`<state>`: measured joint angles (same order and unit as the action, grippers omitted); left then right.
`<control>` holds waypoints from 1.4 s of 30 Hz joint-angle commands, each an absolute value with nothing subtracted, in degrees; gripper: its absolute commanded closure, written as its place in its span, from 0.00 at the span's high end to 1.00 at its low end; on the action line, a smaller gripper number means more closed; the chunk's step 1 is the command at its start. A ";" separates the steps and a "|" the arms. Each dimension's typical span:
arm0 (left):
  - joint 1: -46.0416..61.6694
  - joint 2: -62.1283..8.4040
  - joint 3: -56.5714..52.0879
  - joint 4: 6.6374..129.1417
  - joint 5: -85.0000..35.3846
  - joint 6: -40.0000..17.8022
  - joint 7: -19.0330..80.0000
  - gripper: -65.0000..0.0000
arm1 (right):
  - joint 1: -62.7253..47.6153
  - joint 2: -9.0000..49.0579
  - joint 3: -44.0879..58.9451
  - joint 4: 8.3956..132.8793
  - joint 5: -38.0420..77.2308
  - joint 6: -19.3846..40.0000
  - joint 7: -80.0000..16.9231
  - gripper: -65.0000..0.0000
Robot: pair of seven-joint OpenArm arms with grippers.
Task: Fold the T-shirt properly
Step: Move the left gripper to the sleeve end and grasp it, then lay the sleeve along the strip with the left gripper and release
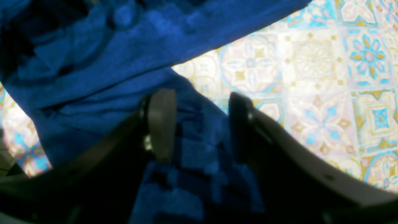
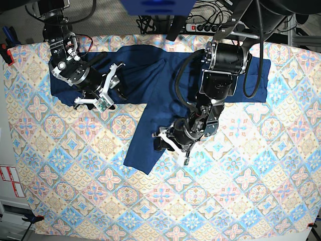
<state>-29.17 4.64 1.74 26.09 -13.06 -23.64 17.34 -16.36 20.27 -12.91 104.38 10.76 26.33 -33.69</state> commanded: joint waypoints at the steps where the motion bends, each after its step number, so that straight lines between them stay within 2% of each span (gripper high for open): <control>1: -29.05 4.70 1.89 26.42 -12.09 -22.55 19.56 0.44 | -15.96 20.79 -12.53 105.63 11.38 26.24 -32.40 0.41; 3: -28.18 4.70 1.89 28.09 -12.09 -22.73 19.65 0.34 | -15.96 20.79 -12.53 105.63 11.38 26.24 -32.40 0.41; 8: -27.21 4.70 1.89 29.23 -12.09 -22.81 19.56 0.02 | -15.96 20.79 -12.53 106.42 11.38 26.24 -32.40 0.41; 9: -27.03 4.70 1.89 29.23 -12.09 -22.81 19.38 0.00 | -15.96 20.79 -12.53 107.03 11.38 26.24 -32.40 0.41; 15: -25.71 3.21 1.80 30.46 -12.53 -22.81 19.30 0.00 | -15.96 20.88 -12.53 107.82 11.38 26.24 -32.48 0.41; 25: -9.19 -0.04 1.45 65.10 -12.62 -22.81 23.25 0.00 | -15.96 20.88 -12.53 108.00 11.38 26.24 -32.48 0.41; 37: 8.75 -1.27 1.19 93.85 -12.62 -22.73 23.52 0.00 | -15.96 20.88 -12.79 107.82 11.38 26.24 -32.48 0.41; 42: 16.31 -1.19 -2.59 105.54 -12.62 -22.73 23.52 0.00 | -15.96 20.88 -12.79 107.74 11.38 26.24 -32.48 0.41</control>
<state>16.73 -1.15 -2.55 104.01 -11.94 -22.46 25.26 -16.40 20.32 -13.06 106.85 10.74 26.33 -33.78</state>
